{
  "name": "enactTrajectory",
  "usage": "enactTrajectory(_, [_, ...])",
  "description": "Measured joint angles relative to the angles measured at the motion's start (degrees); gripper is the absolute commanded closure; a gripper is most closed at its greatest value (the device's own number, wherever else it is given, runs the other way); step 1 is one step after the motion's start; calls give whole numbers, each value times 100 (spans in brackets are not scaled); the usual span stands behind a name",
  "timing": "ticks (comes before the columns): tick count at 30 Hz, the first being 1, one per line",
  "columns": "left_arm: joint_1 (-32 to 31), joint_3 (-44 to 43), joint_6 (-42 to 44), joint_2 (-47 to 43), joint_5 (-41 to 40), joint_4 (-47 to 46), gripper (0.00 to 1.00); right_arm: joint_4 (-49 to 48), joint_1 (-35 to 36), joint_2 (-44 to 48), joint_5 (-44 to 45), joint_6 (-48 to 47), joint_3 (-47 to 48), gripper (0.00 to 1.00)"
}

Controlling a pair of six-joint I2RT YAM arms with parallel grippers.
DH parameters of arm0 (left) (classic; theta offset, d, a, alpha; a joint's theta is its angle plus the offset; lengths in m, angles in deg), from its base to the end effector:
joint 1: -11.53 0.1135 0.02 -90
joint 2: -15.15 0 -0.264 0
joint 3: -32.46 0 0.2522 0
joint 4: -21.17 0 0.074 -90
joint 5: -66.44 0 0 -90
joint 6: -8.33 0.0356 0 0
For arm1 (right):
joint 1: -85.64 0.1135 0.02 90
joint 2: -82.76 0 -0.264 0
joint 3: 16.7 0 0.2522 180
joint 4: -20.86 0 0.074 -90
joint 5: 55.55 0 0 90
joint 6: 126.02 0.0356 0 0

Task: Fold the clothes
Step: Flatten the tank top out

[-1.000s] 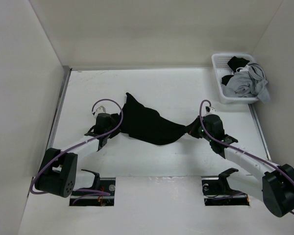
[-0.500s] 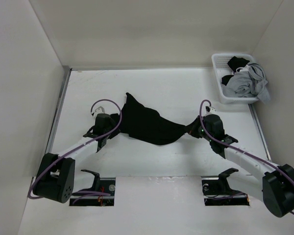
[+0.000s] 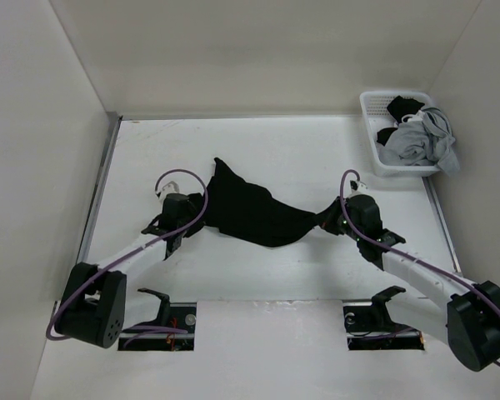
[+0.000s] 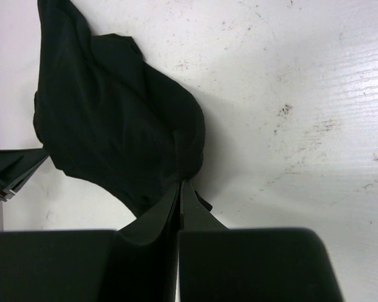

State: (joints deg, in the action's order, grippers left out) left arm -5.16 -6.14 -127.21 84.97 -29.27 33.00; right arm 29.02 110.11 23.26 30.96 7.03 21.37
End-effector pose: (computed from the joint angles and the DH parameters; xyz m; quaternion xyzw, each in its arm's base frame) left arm 0.2161 -0.0611 0.1559 -0.2474 0.8823 -0.1665 0.3642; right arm 0.1957 0.0915 0.1947 0.1243 0.8550 0.3013 0.4034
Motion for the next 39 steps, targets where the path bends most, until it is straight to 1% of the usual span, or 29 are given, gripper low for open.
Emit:
enactTrajectory(3, [-42, -70, -59, -417, -35, 227, 100, 9, 0, 96, 2, 0, 0, 100])
enactTrajectory(6, [-229, -400, -142, -1073, -122, 592, 100, 118, 0, 387, 2, 0, 9, 100])
enactTrajectory(8, [-424, -837, -157, -1569, -234, 855, 100, 317, 0, 669, 4, -2, 81, 100])
enactTrajectory(11, [-708, -1687, -136, -2225, -494, 1178, 100, 776, 0, 1163, 11, -24, 466, 100])
enactTrajectory(15, [-1071, -2964, -17, -2870, -905, 1320, 100, 1405, 92, 1790, 131, -116, 1523, 100])
enactTrajectory(18, [-1377, -3764, 125, -3154, -1193, 1320, 100, 1851, 293, 2100, 286, -258, 2680, 100])
enactTrajectory(20, [-1574, -4258, 260, -3296, -1370, 1283, 100, 2177, 538, 2190, 459, -389, 3657, 100])
enactTrajectory(23, [-1742, -4929, 485, -3342, -1561, 1154, 100, 2524, 981, 2162, 721, -584, 5047, 100])
enactTrajectory(26, [-1753, -5587, 688, -3235, -1646, 1073, 100, 2780, 1423, 2076, 1003, -767, 6286, 100])
enactTrajectory(28, [-1727, -5998, 798, -3106, -1652, 1003, 100, 2876, 1683, 1989, 1185, -881, 6929, 100])
enactTrajectory(30, [-1676, -6255, 879, -2986, -1655, 916, 100, 2940, 1838, 1895, 1329, -977, 7318, 100])
enactTrajectory(32, [-1624, -6354, 944, -2868, -1657, 815, 99, 2973, 1886, 1775, 1447, -1060, 7495, 100])
enactTrajectory(35, [-1537, -6240, 1058, -2629, -1683, 671, 99, 2977, 1775, 1484, 1502, -1139, 7370, 100])
enactTrajectory(37, [-1427, -5945, 1095, -2415, -1705, 533, 99, 2909, 1419, 1176, 1432, -1161, 7066, 100])
enactTrajectory(39, [-1202, -5486, 1060, -2092, -1698, 382, 99, 2813, 920, 752, 1172, -1145, 6677, 100])
